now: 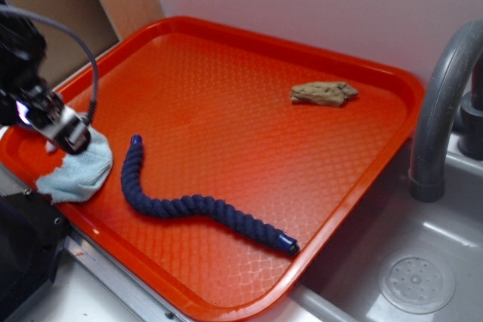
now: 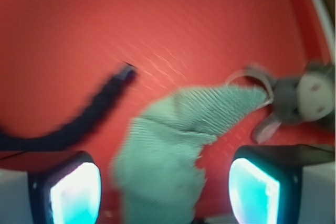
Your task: Grab the blue cloth.
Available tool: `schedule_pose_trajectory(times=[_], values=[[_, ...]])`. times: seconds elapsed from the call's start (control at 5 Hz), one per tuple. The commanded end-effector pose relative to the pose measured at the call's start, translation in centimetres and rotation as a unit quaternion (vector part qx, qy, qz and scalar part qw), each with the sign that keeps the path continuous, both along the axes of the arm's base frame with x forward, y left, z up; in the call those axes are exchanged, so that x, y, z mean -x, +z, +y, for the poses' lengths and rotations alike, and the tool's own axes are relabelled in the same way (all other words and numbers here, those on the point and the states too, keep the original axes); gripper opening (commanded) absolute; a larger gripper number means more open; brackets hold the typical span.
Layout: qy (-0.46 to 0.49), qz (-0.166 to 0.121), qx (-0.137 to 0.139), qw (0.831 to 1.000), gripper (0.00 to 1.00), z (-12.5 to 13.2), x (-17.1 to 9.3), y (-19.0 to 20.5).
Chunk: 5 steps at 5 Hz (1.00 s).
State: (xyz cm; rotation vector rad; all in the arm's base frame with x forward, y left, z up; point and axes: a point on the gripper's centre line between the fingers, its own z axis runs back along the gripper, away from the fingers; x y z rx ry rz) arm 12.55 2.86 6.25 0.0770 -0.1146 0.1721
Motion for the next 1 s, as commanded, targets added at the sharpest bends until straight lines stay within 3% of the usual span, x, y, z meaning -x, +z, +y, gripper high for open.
schedule_pose_trajectory(times=[0.0, 0.2, 0.4, 0.8], values=[[-0.02, 0.028, 0.015, 0.999, 1.0, -0.5, -1.4, -4.1], [-0.042, 0.037, 0.0, 0.998, 1.0, -2.7, -1.2, -5.3], [-0.037, 0.025, -0.01, 0.999, 0.0, -3.0, -0.8, -4.9], [-0.037, 0.024, -0.005, 0.999, 0.0, -2.9, -0.8, -4.6]])
